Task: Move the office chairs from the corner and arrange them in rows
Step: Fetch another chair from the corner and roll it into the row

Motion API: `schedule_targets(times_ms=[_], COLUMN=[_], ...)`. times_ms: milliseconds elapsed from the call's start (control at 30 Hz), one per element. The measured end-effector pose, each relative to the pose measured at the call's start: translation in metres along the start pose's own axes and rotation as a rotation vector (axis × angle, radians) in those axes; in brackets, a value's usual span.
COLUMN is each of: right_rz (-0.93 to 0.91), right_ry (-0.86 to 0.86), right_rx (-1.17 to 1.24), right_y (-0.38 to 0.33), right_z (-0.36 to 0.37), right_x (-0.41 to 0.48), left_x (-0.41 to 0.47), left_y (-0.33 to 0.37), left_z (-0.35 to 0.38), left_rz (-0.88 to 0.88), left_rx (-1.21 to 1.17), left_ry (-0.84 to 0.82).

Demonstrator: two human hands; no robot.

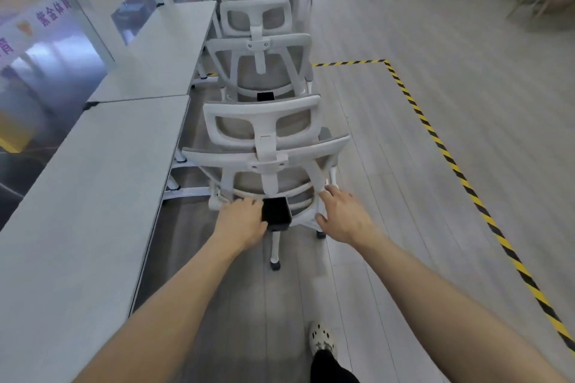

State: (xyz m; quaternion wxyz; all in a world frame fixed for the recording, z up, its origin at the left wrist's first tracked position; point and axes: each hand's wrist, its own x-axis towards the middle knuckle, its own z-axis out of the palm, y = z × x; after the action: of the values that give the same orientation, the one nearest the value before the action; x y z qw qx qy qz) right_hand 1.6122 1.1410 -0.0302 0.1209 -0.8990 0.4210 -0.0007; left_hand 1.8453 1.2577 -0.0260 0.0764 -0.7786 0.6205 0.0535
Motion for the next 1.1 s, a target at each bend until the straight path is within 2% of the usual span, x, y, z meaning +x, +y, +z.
schedule_targets(times_ms=[133,267,367,567,733,900,1100], right_rz=[0.196,0.413,0.595,0.947,1.131,1.247,1.4], right_ry=[-0.049,-0.113,-0.092,-0.002,0.062,0.052,0.131], right_rx=[0.014,0.004,0.032,0.115,0.135,0.136,0.162], right_y=[0.027,0.079,0.122,0.213,0.305,0.39,0.49], right_z=[0.011,0.012,0.003,-0.008,-0.005,-0.019,-0.044], right_x=[-0.094,-0.199,-0.276,-0.432,-0.57,-0.692,-0.8], left_x=[-0.026,-0.042,-0.049,-0.075,-0.116,-0.169,-0.194], left_y=[0.064,0.155,0.237,0.431,0.619,0.785,0.948], left_z=[0.029,0.034,0.022,-0.004,-0.002,-0.004,-0.019], left_rz=[0.237,0.479,0.635,0.97,1.212,1.383,1.46], left_rx=[0.07,0.109,0.122,0.183,0.28,0.335,0.336], left_ry=[-0.119,-0.147,-0.135,-0.079,-0.012,0.041,0.085])
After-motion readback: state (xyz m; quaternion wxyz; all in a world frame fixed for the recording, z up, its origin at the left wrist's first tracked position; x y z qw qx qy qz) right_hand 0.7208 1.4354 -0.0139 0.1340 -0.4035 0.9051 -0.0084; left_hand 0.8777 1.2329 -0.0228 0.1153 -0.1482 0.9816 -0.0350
